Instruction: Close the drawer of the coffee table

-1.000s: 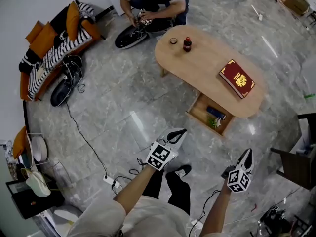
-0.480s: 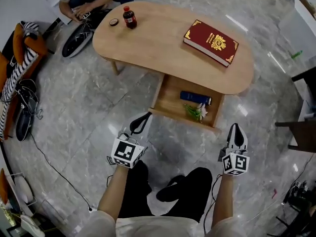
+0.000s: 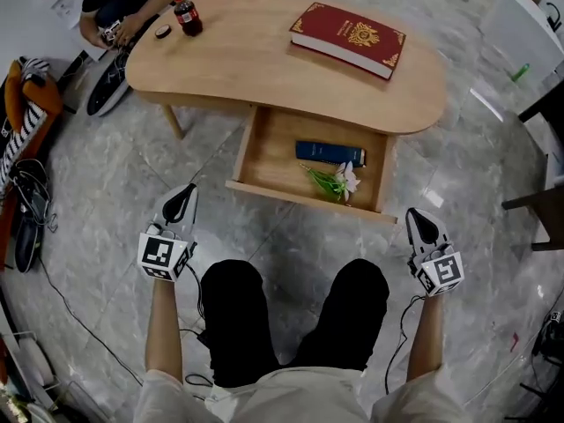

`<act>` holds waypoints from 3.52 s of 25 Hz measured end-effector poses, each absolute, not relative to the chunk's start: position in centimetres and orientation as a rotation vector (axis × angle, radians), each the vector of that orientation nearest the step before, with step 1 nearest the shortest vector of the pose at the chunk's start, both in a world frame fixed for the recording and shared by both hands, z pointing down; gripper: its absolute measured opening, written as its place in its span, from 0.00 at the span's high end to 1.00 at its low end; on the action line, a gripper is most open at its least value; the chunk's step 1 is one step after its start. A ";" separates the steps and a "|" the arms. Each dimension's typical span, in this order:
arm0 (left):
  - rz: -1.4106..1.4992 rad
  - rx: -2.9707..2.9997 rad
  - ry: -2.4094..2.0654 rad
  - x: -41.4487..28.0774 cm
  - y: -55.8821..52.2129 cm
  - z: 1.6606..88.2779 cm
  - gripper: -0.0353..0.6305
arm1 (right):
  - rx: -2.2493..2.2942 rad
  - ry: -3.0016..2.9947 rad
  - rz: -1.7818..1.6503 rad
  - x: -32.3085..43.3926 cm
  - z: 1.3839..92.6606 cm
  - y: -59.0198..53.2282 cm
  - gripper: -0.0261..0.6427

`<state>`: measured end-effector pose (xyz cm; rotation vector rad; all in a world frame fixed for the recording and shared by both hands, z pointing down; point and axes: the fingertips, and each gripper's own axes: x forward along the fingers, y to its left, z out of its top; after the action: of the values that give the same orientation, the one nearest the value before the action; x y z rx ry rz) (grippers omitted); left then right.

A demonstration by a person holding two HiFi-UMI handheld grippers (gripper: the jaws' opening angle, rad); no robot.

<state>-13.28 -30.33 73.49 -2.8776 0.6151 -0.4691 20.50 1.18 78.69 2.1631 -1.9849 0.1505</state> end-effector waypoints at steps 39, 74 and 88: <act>-0.286 -3.195 0.570 -4.7 -24.2 82.0 0.93 | 1.965 -2.078 0.248 17.1 84.0 -0.4 0.75; -0.291 -3.234 0.430 0.5 -29.2 78.3 0.93 | 2.085 -2.097 0.259 21.5 80.2 -4.8 0.75; -0.330 -3.192 0.329 2.0 -29.8 78.2 0.93 | 2.106 -2.068 0.259 23.4 79.9 -5.7 0.75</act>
<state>1.97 -29.80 78.16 -3.1915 0.3289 -0.3297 23.38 -5.72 79.90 2.1058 -2.0683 0.2593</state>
